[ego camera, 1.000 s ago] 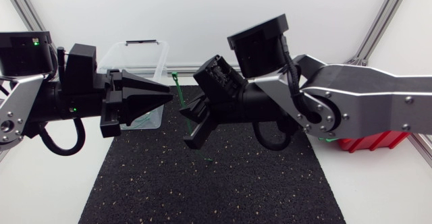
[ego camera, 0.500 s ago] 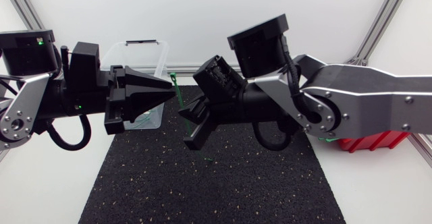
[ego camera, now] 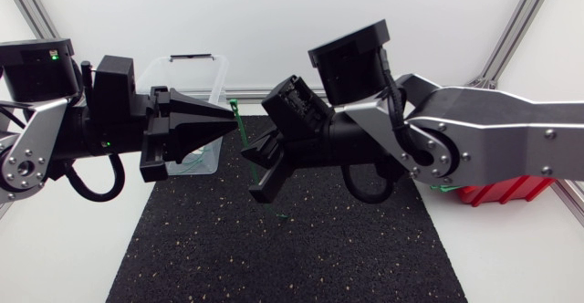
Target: Take a green cable tie from the red box, thread the tail through the head to close it, then place it in the transparent bin on the left.
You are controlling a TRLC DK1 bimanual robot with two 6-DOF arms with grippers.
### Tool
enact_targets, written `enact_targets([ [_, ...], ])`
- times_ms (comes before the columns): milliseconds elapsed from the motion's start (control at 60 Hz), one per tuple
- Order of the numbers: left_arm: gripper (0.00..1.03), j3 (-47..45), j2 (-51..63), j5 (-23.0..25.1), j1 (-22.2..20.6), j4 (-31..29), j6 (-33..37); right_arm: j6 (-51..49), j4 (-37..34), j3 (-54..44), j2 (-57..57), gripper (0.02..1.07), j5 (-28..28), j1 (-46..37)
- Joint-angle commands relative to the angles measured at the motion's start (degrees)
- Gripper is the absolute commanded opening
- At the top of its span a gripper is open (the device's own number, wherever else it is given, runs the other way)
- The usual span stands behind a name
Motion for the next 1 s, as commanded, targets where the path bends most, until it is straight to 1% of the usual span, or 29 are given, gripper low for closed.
enact_targets([
  [0,0.26,0.6,1.0,0.6,-0.3,0.9,0.0,1.6,0.0,-0.5,1.1,0.12,-0.2,0.1],
  [150,0.23,0.8,1.0,0.6,-0.6,1.1,-0.2,1.6,0.0,-0.5,1.2,0.12,-0.2,0.1],
  [400,0.23,1.5,1.2,0.6,-1.4,1.0,-0.5,1.7,0.0,-0.4,1.6,0.12,-0.2,0.4],
  [483,0.18,1.8,1.4,0.5,-1.4,1.0,-0.5,1.7,0.1,-0.4,1.6,0.12,-0.2,0.4],
  [750,0.17,2.1,2.2,0.4,-1.4,1.1,-0.4,1.7,0.3,-0.5,1.3,0.12,-0.2,0.4],
  [783,0.14,2.1,2.5,0.4,-1.4,1.1,-0.3,1.7,0.3,-0.5,1.2,0.12,-0.2,0.4],
  [983,0.14,2.2,2.8,0.4,-1.3,1.1,-0.3,1.7,0.4,-0.7,1.1,0.12,-0.2,0.4],
])
